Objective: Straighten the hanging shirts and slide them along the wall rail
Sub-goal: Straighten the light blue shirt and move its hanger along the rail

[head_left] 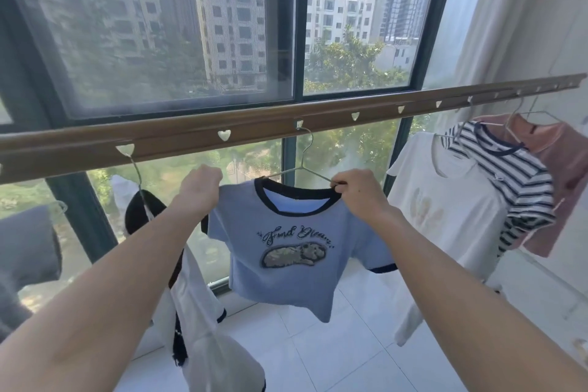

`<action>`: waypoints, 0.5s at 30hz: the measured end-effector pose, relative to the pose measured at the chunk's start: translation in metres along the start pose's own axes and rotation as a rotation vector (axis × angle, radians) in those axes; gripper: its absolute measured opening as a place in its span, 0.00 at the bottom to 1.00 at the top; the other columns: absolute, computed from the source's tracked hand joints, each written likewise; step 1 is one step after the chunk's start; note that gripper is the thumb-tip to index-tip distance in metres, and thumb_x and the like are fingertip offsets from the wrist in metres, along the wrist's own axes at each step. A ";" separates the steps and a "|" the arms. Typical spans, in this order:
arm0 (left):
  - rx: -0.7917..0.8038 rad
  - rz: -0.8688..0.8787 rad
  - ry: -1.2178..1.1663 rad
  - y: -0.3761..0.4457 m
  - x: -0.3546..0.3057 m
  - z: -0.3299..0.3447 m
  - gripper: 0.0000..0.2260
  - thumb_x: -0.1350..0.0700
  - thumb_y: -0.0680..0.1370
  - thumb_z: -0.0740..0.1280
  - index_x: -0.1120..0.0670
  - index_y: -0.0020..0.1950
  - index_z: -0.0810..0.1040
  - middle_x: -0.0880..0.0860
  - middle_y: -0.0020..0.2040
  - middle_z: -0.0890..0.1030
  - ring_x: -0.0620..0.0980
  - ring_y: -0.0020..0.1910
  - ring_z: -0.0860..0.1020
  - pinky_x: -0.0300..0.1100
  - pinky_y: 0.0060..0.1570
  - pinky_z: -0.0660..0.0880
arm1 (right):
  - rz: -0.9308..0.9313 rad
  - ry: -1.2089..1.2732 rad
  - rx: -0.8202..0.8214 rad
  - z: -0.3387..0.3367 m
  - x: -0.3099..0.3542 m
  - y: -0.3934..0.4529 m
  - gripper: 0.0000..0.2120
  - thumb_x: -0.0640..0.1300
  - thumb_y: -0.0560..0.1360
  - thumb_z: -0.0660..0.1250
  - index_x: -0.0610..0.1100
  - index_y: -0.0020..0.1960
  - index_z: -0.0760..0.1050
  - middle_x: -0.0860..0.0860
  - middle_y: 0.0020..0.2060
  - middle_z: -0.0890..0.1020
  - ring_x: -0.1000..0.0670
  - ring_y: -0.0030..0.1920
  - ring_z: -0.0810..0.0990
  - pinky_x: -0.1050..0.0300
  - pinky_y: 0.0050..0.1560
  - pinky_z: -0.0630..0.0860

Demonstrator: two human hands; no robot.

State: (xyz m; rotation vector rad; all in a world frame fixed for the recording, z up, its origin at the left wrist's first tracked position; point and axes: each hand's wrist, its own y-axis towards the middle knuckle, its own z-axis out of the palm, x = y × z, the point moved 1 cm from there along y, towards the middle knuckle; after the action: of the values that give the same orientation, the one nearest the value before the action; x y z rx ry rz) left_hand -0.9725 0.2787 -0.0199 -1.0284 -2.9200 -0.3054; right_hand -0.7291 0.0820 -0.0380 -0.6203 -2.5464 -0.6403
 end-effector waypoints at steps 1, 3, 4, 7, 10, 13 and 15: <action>-0.025 -0.004 0.024 -0.001 -0.001 -0.003 0.10 0.73 0.72 0.58 0.59 0.39 0.71 0.58 0.38 0.73 0.58 0.42 0.78 0.46 0.38 0.72 | 0.006 -0.005 -0.001 0.001 -0.001 -0.001 0.11 0.32 0.75 0.61 0.41 0.43 0.82 0.41 0.39 0.83 0.39 0.42 0.81 0.44 0.46 0.79; -0.045 -0.016 0.081 -0.002 0.000 -0.007 0.10 0.74 0.73 0.59 0.61 0.44 0.75 0.56 0.36 0.71 0.59 0.44 0.79 0.46 0.39 0.72 | 0.014 -0.013 -0.001 0.001 -0.002 -0.002 0.11 0.32 0.75 0.61 0.40 0.42 0.82 0.40 0.39 0.83 0.38 0.42 0.81 0.45 0.44 0.79; -0.044 -0.020 0.103 -0.002 0.000 -0.008 0.10 0.74 0.73 0.60 0.61 0.46 0.76 0.55 0.35 0.68 0.59 0.46 0.79 0.45 0.39 0.71 | 0.014 -0.015 0.000 0.000 -0.002 -0.002 0.12 0.32 0.75 0.61 0.41 0.43 0.82 0.40 0.39 0.83 0.38 0.42 0.81 0.44 0.45 0.79; -0.010 -0.016 0.142 -0.005 -0.001 -0.010 0.10 0.73 0.73 0.61 0.61 0.49 0.77 0.54 0.36 0.68 0.58 0.44 0.78 0.44 0.39 0.70 | 0.012 -0.019 -0.001 -0.002 0.000 -0.002 0.12 0.33 0.75 0.61 0.41 0.43 0.82 0.41 0.41 0.83 0.38 0.44 0.82 0.42 0.49 0.80; 0.032 -0.031 0.177 -0.004 0.000 -0.011 0.08 0.69 0.75 0.63 0.60 0.51 0.77 0.53 0.35 0.67 0.54 0.39 0.73 0.43 0.39 0.70 | 0.011 -0.037 -0.007 -0.006 0.003 -0.003 0.12 0.33 0.75 0.60 0.41 0.42 0.82 0.40 0.41 0.84 0.38 0.45 0.82 0.40 0.49 0.80; 0.098 -0.103 0.229 -0.001 0.012 -0.009 0.09 0.66 0.76 0.64 0.59 0.54 0.78 0.53 0.39 0.71 0.54 0.41 0.73 0.42 0.40 0.71 | 0.021 -0.071 -0.031 -0.016 0.000 -0.002 0.12 0.32 0.75 0.60 0.40 0.42 0.81 0.41 0.40 0.83 0.37 0.44 0.81 0.47 0.45 0.80; 0.186 -0.171 0.292 -0.005 0.017 -0.008 0.11 0.65 0.77 0.62 0.59 0.57 0.79 0.53 0.44 0.74 0.54 0.43 0.74 0.43 0.41 0.72 | 0.027 -0.096 -0.038 -0.023 0.000 -0.002 0.12 0.33 0.76 0.60 0.40 0.42 0.81 0.41 0.40 0.83 0.38 0.43 0.81 0.48 0.42 0.77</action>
State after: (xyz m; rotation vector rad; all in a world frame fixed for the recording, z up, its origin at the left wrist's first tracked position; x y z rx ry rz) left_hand -0.9893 0.2840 -0.0113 -0.6493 -2.7108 -0.1669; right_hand -0.7230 0.0678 -0.0203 -0.7131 -2.6148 -0.6662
